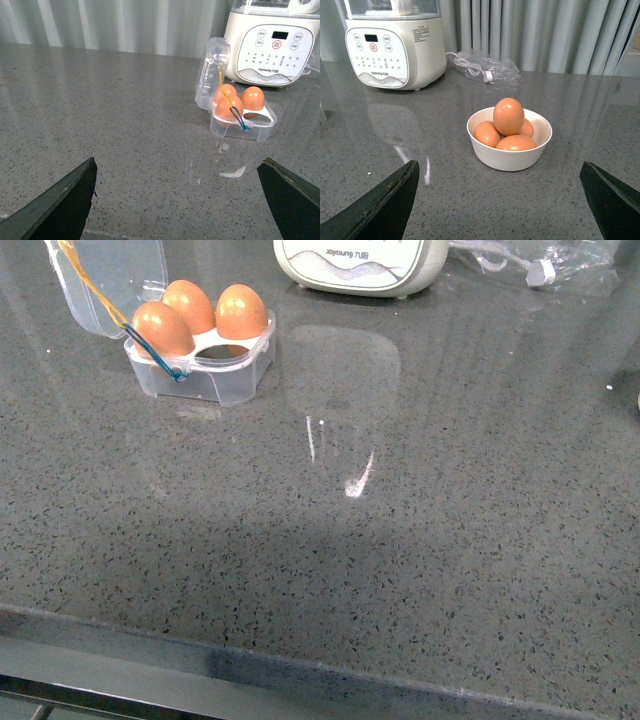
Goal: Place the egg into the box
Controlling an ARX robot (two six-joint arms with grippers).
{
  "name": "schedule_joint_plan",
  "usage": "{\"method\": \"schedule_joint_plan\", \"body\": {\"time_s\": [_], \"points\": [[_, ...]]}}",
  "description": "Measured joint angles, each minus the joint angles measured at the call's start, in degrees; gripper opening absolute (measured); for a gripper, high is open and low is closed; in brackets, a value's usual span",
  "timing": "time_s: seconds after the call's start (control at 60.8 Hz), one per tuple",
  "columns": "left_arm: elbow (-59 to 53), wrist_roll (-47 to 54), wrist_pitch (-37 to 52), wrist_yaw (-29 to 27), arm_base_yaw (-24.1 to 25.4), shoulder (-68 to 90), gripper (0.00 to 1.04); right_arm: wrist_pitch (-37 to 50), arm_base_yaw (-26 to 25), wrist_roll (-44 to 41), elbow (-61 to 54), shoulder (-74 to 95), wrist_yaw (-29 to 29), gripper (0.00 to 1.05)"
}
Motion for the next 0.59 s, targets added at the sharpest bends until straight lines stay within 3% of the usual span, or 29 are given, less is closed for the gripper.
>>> {"method": "schedule_joint_plan", "body": {"time_s": [0.593], "points": [[0.00,0.00,0.00,0.02,0.00,0.00,0.98,0.00,0.00,0.00,0.00,0.00,0.00,0.97]]}}
